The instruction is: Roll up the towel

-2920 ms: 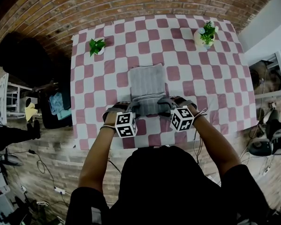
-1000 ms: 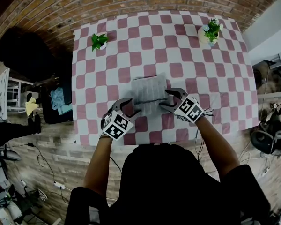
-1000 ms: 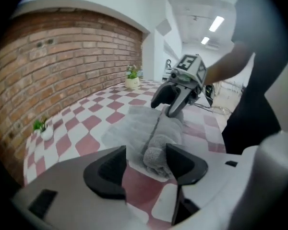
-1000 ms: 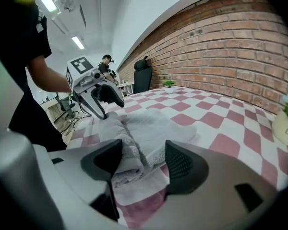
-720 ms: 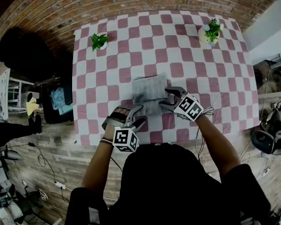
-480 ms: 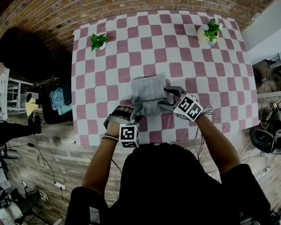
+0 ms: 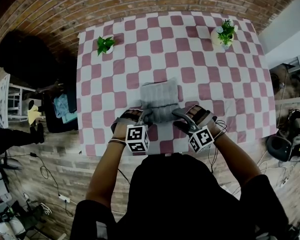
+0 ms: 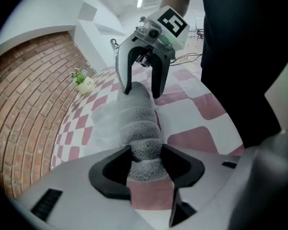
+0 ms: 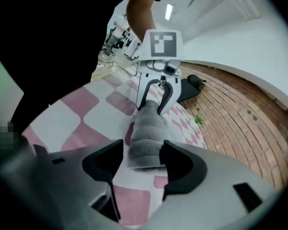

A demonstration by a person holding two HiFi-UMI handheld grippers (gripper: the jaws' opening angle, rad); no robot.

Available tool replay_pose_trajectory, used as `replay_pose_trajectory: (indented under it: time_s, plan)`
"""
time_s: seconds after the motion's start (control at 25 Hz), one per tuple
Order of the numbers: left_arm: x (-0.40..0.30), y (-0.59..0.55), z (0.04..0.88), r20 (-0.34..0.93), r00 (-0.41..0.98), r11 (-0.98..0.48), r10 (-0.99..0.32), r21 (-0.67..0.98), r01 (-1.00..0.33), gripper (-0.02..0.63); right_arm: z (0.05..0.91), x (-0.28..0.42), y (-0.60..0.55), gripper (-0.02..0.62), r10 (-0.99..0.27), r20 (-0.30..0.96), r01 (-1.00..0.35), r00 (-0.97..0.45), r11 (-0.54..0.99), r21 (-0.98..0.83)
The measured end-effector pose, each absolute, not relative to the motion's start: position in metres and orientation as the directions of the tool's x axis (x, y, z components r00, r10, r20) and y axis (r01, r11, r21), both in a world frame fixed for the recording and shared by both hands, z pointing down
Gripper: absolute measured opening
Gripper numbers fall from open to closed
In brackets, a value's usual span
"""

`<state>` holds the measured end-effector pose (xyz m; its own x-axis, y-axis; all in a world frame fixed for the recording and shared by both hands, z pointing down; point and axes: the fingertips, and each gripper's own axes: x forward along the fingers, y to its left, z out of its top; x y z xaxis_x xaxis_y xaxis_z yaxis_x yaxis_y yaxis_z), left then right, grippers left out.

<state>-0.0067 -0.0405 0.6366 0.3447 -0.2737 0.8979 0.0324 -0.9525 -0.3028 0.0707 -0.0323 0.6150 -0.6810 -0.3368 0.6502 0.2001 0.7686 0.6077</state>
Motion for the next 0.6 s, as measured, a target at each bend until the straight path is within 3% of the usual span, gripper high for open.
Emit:
replay_pose_trajectory:
  time_s: [0.12,0.28,0.4,0.44,0.56,0.6]
  plan:
    - [-0.007,-0.041,0.637,0.895,0.358,-0.954,-0.267,-0.299,0.036,0.207,0.622,0.069,-0.049,0.244,-0.375,0.657,0.223,-0.654,0.734,0.641]
    - [-0.010,-0.037,0.637,0.887,0.351,-0.938,-0.300,-0.342,0.062,0.232,0.637,0.068,-0.054,0.242,-0.336,0.682,0.264,-0.650,0.741,0.617]
    - [-0.016,-0.028,0.645,0.894,0.319,-0.930,-0.313,-0.357,0.090,0.351,0.642,0.067,-0.056,0.230,-0.306,0.702,0.250,-0.643,0.783,0.570]
    - [-0.017,-0.027,0.647,0.891,0.319,-0.927,-0.322,-0.366,0.086,0.362,0.642,0.067,-0.056,0.225,-0.299,0.707,0.246,-0.640,0.793,0.558]
    - [-0.015,-0.033,0.642,0.871,0.338,-0.920,-0.357,-0.391,0.035,0.321,0.640,0.067,-0.056,0.199,-0.291,0.713,0.233,-0.638,0.809,0.539]
    - [-0.013,-0.035,0.640,0.865,0.346,-0.919,-0.364,-0.393,0.015,0.212,0.640,0.068,-0.055,0.190,-0.292,0.712,0.226,-0.639,0.814,0.535]
